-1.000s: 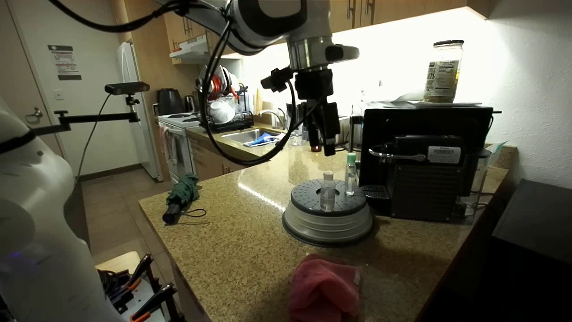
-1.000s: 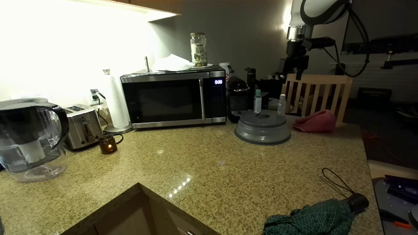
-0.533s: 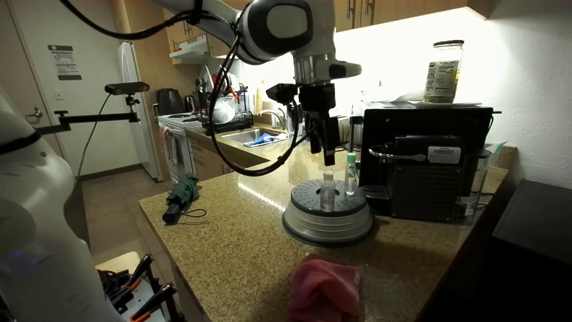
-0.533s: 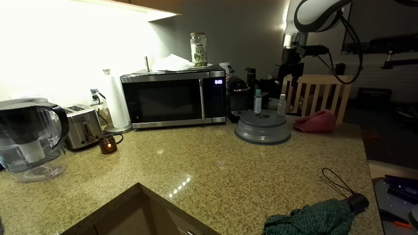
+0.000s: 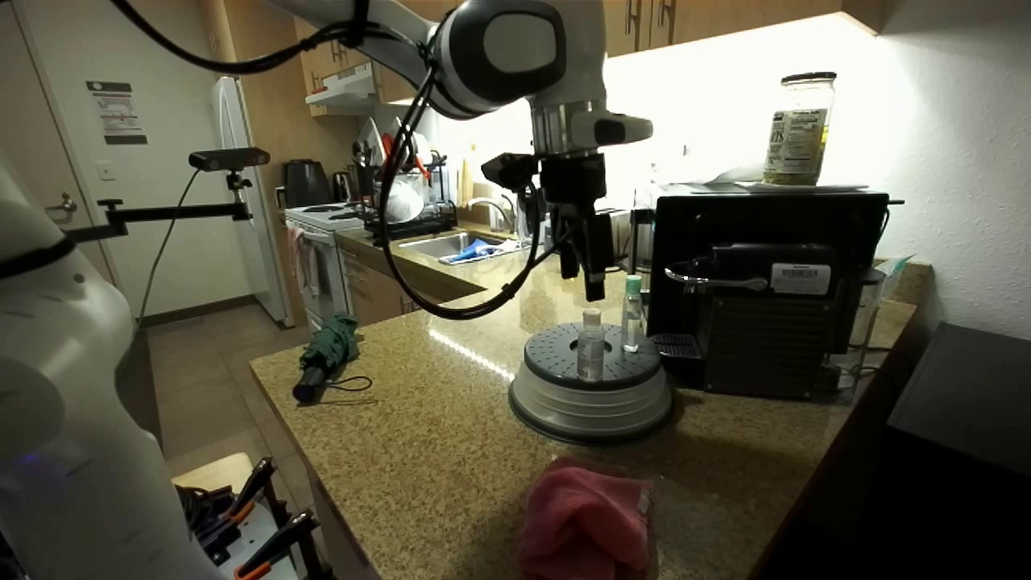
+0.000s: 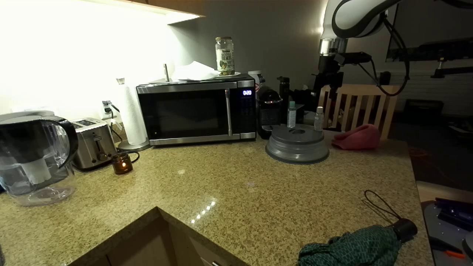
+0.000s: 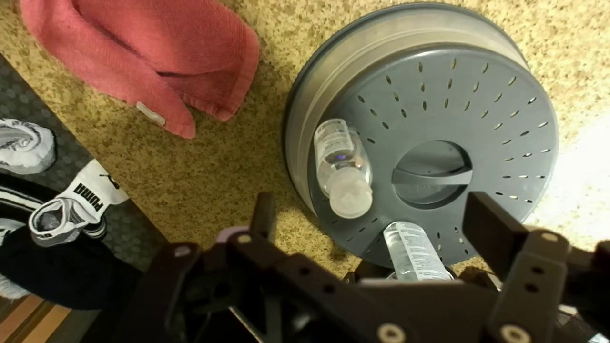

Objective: Pick up the bottle and put it on the counter

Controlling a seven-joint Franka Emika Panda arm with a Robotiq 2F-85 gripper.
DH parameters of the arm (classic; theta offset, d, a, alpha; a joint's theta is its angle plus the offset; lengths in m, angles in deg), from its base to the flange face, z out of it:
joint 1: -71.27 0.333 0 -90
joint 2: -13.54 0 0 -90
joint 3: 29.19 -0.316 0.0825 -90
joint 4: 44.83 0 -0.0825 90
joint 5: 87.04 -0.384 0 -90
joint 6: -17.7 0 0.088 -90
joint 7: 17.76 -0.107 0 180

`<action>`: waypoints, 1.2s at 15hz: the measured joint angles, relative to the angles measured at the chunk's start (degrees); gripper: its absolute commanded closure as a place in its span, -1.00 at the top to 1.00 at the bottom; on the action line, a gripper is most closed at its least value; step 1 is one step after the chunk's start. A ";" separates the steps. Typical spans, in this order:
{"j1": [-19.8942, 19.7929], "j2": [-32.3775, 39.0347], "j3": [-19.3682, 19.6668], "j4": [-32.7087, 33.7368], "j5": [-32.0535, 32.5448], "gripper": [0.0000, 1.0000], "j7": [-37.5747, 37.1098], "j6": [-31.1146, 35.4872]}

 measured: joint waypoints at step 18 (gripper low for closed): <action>-0.24 1.83 0.90 1.42 0.00 1.00 -0.01 0.00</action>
